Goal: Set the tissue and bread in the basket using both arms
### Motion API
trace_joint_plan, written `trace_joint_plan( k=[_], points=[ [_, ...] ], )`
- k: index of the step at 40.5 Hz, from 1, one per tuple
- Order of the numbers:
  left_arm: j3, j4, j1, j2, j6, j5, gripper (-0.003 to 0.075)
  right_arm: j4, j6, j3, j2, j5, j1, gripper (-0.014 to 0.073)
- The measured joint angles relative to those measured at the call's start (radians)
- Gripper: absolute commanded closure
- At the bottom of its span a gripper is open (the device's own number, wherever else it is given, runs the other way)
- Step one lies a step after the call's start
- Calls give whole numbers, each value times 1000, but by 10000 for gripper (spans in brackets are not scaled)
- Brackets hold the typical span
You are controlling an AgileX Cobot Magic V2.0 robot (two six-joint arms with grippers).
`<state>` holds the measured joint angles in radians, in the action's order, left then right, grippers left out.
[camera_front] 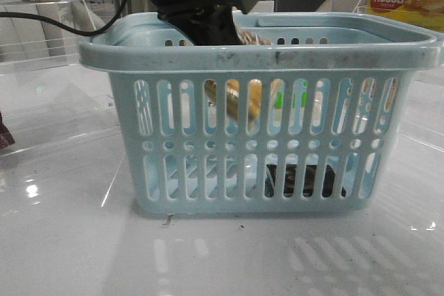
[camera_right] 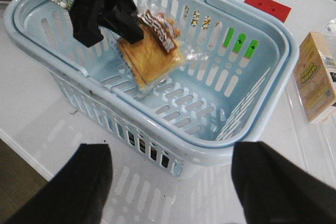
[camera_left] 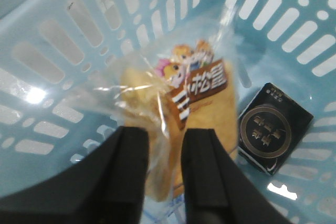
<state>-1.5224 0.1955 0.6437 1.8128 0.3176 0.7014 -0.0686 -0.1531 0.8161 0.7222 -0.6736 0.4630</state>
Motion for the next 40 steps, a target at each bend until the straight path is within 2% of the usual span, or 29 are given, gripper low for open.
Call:
trace_joint_plan(
  k=[2, 4, 17, 34, 40],
  points=[
    [0, 0, 2, 0, 0, -4, 185, 0, 0, 0, 0, 0, 0, 12],
    [0, 0, 2, 0, 0, -6, 160, 0, 0, 0, 0, 0, 0, 12],
    [0, -48, 2, -61, 0, 22, 160, 0, 0, 0, 0, 0, 0, 12],
    [4, -65, 2, -454, 0, 231, 160, 0, 0, 0, 0, 0, 0, 12],
    [91, -68, 2, -625, -10, 271, 160, 0, 0, 0, 0, 0, 0, 12]
  ],
)
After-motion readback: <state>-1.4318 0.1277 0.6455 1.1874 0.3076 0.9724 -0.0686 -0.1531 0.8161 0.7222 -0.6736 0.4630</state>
